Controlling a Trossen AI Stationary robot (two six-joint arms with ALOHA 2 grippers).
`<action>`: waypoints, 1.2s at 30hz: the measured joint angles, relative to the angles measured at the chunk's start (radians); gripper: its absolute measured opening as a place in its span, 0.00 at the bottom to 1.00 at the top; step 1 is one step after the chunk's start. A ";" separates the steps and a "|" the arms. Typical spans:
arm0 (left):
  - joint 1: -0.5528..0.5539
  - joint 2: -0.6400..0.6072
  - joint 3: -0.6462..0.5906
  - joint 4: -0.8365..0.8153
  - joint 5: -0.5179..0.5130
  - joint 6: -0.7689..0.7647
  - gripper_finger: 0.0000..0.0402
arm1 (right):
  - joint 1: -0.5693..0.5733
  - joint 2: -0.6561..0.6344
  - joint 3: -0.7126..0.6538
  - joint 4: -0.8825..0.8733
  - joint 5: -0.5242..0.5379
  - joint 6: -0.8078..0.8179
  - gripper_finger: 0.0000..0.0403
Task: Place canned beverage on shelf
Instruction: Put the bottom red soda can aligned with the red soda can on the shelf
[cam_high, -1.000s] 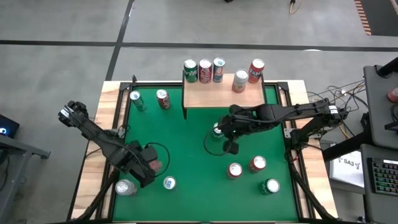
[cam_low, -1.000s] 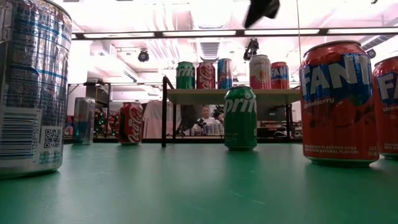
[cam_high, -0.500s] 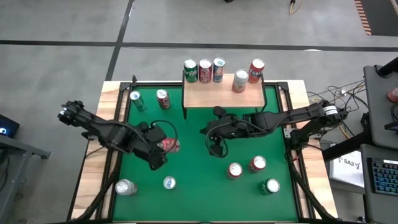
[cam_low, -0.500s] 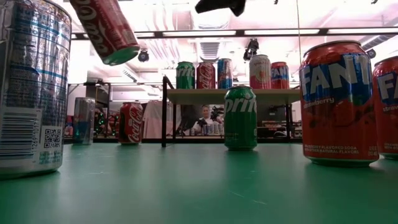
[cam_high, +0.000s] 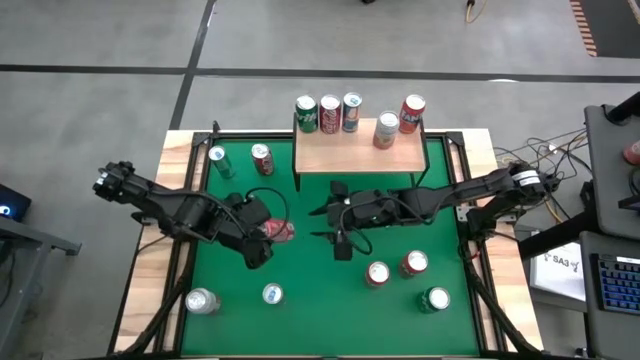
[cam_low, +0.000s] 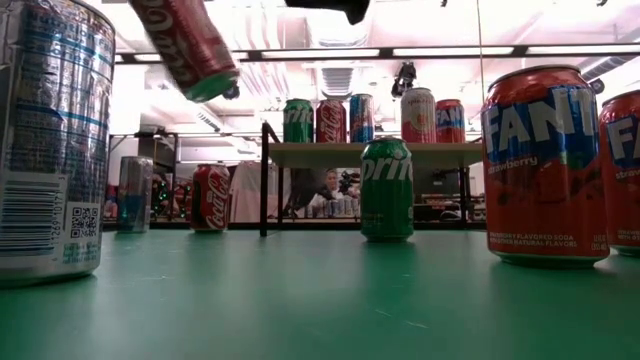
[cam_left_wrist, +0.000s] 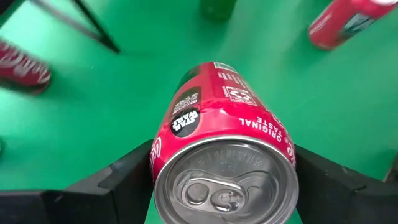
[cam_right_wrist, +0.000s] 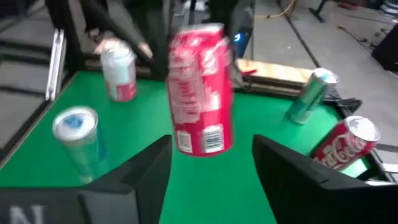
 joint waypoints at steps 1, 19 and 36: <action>0.006 0.000 0.001 0.024 -0.001 0.018 0.71 | 0.002 0.021 0.008 -0.007 0.001 -0.012 0.56; 0.064 0.002 0.002 0.060 0.000 0.175 0.71 | 0.004 0.214 0.183 -0.022 0.029 -0.066 0.66; 0.063 0.004 0.002 0.083 0.001 0.193 0.71 | -0.004 0.225 0.193 0.010 0.064 -0.063 0.62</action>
